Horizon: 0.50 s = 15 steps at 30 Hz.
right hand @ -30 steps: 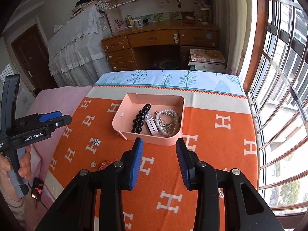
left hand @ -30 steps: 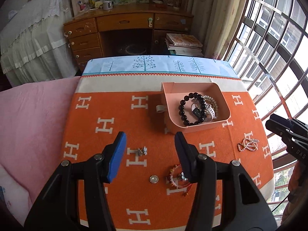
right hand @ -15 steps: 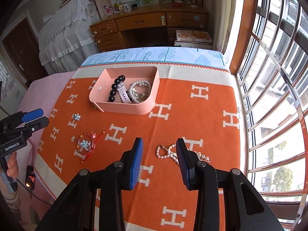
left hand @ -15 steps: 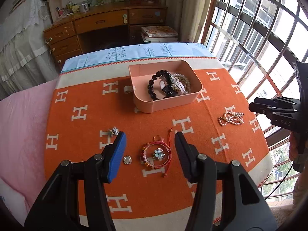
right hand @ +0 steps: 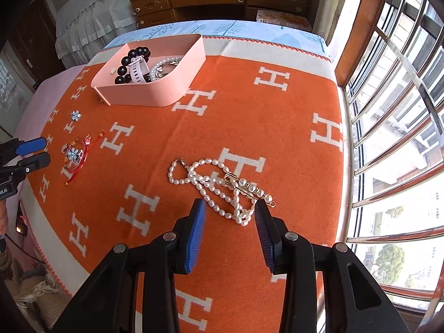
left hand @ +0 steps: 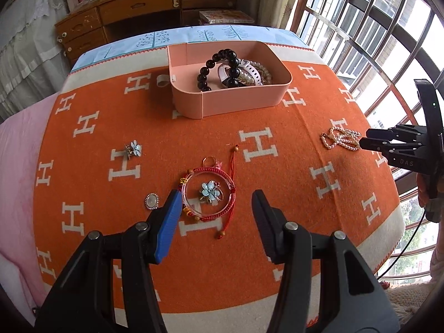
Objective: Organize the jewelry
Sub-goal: 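Move the right tool over the pearl necklace on the blanket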
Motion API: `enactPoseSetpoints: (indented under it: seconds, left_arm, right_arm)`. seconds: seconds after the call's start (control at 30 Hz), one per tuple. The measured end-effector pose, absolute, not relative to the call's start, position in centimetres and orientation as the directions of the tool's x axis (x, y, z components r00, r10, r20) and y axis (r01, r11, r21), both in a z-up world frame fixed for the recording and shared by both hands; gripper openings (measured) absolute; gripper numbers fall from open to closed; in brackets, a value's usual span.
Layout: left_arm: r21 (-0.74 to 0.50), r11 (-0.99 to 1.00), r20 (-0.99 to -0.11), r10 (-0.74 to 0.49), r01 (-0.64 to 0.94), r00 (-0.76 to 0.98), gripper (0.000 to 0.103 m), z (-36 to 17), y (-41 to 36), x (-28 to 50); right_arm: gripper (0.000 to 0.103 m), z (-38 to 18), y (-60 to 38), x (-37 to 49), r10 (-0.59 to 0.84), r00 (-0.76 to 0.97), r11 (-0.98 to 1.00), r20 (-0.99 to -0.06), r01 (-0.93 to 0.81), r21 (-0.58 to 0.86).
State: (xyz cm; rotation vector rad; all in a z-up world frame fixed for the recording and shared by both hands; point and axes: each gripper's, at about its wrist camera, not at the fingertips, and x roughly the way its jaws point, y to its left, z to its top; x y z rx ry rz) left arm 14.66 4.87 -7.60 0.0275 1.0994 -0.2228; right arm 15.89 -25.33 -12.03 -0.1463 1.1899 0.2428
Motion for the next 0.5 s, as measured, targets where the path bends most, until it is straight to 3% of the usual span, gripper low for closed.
enactPoseSetpoints:
  seconds: [0.17, 0.5]
  left_arm:
    - [-0.094, 0.978, -0.890, -0.167, 0.188, 0.425, 0.049, -8.9, 4.1, 14.5]
    - [-0.134, 0.981, -0.898, -0.179, 0.137, 0.403, 0.049, -10.6, 3.8, 15.3]
  right_arm:
    - [0.035, -13.3, -25.9, 16.5, 0.083, 0.373, 0.946, -0.924, -0.321, -0.045]
    - [0.033, -14.7, -27.0, 19.1, 0.162, 0.332, 0.932, -0.929, -0.360, 0.033]
